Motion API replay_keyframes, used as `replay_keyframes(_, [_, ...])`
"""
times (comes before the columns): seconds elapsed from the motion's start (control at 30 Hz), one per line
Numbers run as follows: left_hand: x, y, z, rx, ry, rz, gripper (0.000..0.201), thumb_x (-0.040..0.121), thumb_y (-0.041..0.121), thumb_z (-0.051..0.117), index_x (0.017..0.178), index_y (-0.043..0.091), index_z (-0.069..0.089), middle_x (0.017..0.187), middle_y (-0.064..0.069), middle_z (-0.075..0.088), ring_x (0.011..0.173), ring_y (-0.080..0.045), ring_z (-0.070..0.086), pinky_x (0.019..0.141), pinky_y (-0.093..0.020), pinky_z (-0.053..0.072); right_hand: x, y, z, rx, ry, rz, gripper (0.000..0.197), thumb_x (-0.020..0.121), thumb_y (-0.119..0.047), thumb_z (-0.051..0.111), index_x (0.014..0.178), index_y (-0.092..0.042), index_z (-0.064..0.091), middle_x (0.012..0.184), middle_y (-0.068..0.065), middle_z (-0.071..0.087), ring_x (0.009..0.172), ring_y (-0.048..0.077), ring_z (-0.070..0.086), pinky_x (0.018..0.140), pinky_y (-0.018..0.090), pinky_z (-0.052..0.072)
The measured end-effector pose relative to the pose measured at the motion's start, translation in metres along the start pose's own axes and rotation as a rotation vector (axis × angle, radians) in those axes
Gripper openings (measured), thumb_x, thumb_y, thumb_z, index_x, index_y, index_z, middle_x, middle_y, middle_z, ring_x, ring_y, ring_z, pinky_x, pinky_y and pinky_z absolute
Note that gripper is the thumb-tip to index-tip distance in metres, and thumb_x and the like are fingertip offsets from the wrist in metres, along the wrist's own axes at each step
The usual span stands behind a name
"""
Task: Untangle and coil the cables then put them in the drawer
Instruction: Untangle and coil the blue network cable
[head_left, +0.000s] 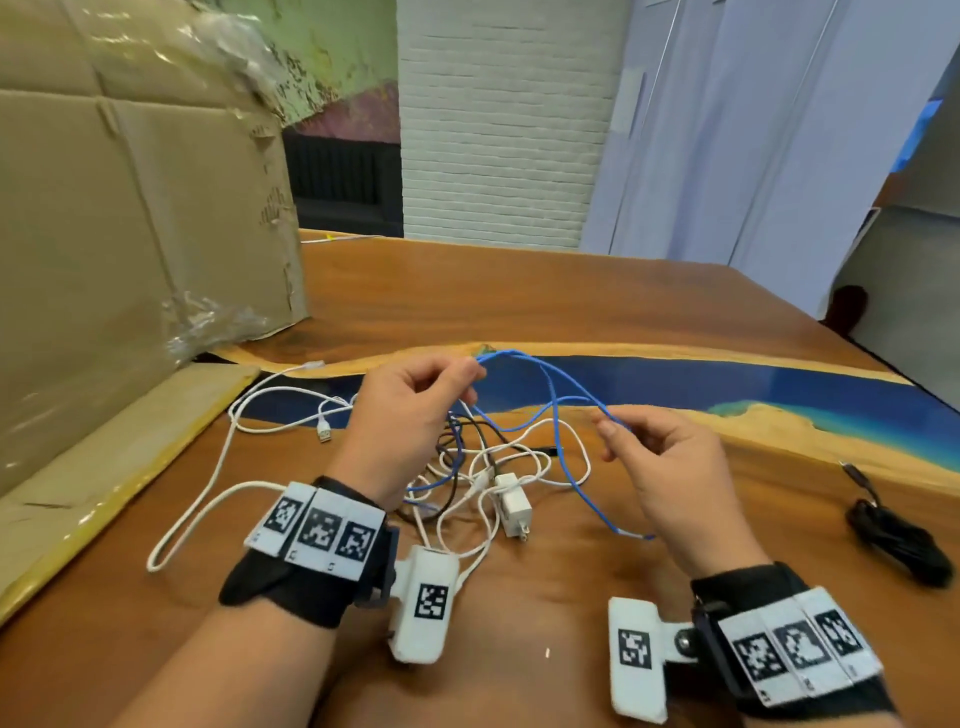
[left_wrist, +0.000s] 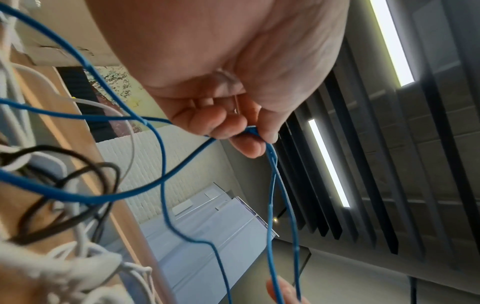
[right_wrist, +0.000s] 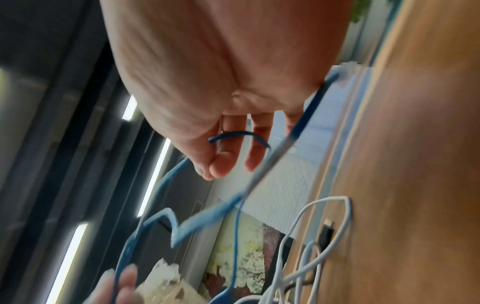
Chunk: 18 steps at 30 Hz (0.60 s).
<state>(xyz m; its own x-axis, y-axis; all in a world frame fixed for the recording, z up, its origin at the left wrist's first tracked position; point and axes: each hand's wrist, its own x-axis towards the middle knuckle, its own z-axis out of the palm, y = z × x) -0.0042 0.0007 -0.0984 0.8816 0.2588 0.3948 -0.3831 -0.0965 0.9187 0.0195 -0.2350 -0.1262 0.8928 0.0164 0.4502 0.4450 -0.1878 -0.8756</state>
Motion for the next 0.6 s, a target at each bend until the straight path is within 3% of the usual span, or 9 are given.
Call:
replay_keyframes(0.1, [-0.001,-0.011,-0.006,-0.033,0.054,-0.058,0.019,0.100,0.022,0.062,0.090,0.016,0.076,0.076,0.000,0.072,0.048,-0.012,0.045,0.043,-0.016,0.036,-0.002,0.014,-0.011,0.036,-0.014,0.021,0.016,0.091,0.003,0.069,0.089,-0.011,0.078,0.066,-0.008,0.070,0.064,0.002,0.060,0.067,0.015,0.049])
replay_keyframes(0.17, [-0.002,-0.013,-0.007,-0.029,0.073,-0.070,0.018,0.102,0.021,0.060,0.092,0.014,0.074,0.079,-0.001,0.074,0.048,-0.012,0.050,0.044,-0.016,0.038,-0.004,0.016,-0.016,0.064,-0.044,0.047,0.016,0.090,0.002,0.070,0.089,-0.013,0.078,0.066,-0.004,0.069,0.063,0.002,0.058,0.065,0.015,0.048])
replay_keyframes(0.33, [-0.004,-0.015,-0.002,-0.031,0.082,-0.128,0.020,0.104,0.021,0.055,0.101,0.008,0.069,0.090,-0.007,0.078,0.046,-0.013,0.056,0.039,-0.018,0.038,-0.006,0.019,-0.023,0.098,-0.024,0.095,0.009,0.089,-0.006,0.073,0.086,-0.013,0.076,0.061,-0.010,0.066,0.058,0.001,0.052,0.059,0.013,0.044])
replay_keyframes(0.47, [-0.005,-0.017,0.000,-0.056,0.096,-0.156,0.018,0.105,0.022,0.055,0.100,0.012,0.069,0.093,-0.003,0.078,0.051,-0.012,0.060,0.041,-0.019,0.040,-0.007,0.023,-0.026,0.083,-0.010,0.108,0.009,0.090,-0.010,0.073,0.083,-0.015,0.076,0.053,-0.004,0.057,0.052,0.011,0.046,0.053,0.017,0.042])
replay_keyframes(0.6, [-0.004,-0.016,0.000,-0.096,0.103,-0.140,0.013,0.102,0.016,0.059,0.095,0.016,0.070,0.090,-0.001,0.076,0.058,-0.011,0.059,0.048,-0.020,0.047,-0.007,0.022,-0.023,0.261,-0.034,0.188,0.006,0.088,-0.011,0.072,0.082,-0.012,0.073,0.054,0.001,0.056,0.054,0.020,0.051,0.054,0.026,0.054])
